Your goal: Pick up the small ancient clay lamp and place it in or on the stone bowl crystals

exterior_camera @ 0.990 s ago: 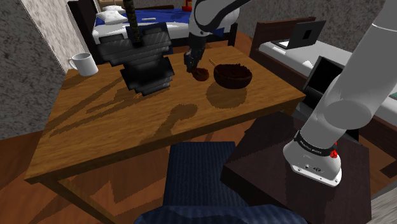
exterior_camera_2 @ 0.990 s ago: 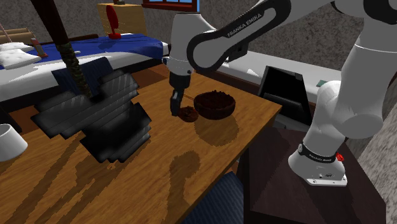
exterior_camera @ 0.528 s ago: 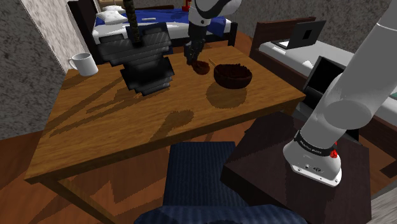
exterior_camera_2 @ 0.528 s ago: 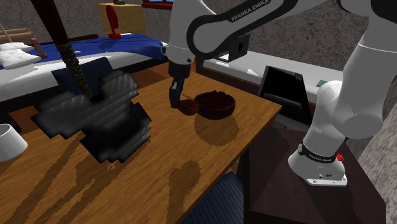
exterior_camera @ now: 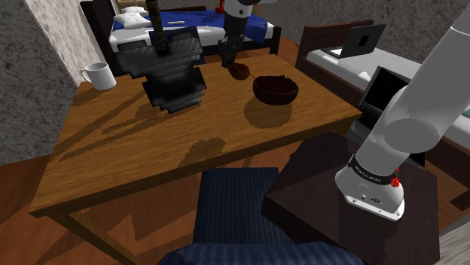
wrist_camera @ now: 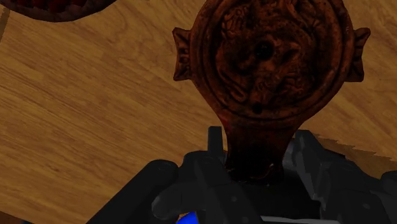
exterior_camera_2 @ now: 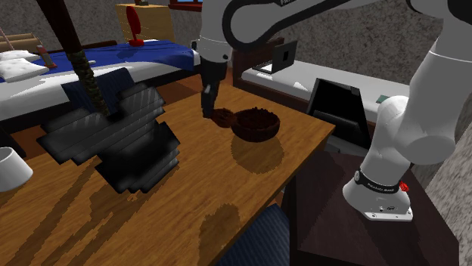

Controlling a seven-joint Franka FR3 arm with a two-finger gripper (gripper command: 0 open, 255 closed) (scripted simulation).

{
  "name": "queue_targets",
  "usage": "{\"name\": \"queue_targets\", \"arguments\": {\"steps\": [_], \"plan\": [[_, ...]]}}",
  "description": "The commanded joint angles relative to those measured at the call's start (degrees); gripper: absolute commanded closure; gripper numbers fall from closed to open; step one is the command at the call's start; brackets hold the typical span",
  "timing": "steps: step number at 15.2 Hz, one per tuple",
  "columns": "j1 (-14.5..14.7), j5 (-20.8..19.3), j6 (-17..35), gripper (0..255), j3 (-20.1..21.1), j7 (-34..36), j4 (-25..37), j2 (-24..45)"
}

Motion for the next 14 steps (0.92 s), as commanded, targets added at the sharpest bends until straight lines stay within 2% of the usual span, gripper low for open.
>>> {"name": "queue_targets", "arguments": {"steps": [1, 7, 14], "plan": [[-0.92, 0.48, -0.19, 255, -1.06, -2.2, -2.15, -2.17], [-4.13, 1.28, -1.09, 255, -5.52, -10.19, -8.19, -8.36], [-8.27, 0.63, -3.25, 255, -12.1, -20.3, -12.44, -13.72]]}}
